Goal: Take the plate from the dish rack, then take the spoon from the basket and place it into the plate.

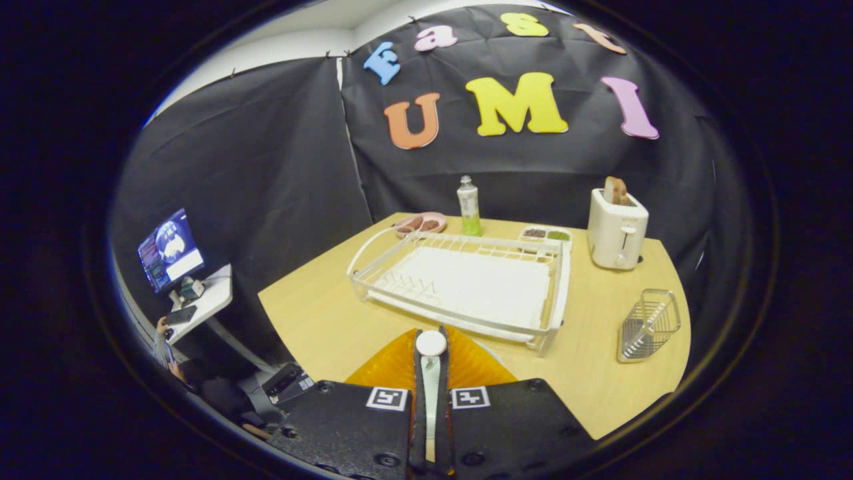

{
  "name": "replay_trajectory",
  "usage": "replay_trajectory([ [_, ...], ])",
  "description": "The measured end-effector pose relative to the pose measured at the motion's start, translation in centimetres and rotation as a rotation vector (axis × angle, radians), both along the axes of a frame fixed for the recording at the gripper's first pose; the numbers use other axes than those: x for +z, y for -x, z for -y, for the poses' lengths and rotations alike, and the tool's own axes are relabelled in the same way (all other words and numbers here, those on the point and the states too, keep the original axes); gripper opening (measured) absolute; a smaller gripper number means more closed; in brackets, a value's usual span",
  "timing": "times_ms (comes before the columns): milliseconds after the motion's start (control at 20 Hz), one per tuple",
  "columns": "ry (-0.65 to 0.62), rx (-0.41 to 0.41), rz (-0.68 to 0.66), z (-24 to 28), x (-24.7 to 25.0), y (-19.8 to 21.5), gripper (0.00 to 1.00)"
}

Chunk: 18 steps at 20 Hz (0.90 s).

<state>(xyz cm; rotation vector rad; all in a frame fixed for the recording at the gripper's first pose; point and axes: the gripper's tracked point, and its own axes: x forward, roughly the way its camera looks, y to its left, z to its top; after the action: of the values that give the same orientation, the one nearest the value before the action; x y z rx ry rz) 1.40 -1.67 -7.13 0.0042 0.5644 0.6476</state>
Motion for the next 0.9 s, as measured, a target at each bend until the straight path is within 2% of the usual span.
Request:
replay_trajectory([
  [250,0.065,0.035,-0.052,-2.4,-2.7,0.7,0.1],
  [500,0.049,0.058,-0.093,-4.1,-3.3,0.2,0.11],
  [650,0.043,0.035,-0.104,-4.1,-3.4,-0.8,0.13],
  [850,0.028,-0.026,-0.072,-2.6,-2.7,-2.5,0.28],
  [900,0.021,-0.047,-0.064,-2.1,-2.6,-2.8,0.42],
])
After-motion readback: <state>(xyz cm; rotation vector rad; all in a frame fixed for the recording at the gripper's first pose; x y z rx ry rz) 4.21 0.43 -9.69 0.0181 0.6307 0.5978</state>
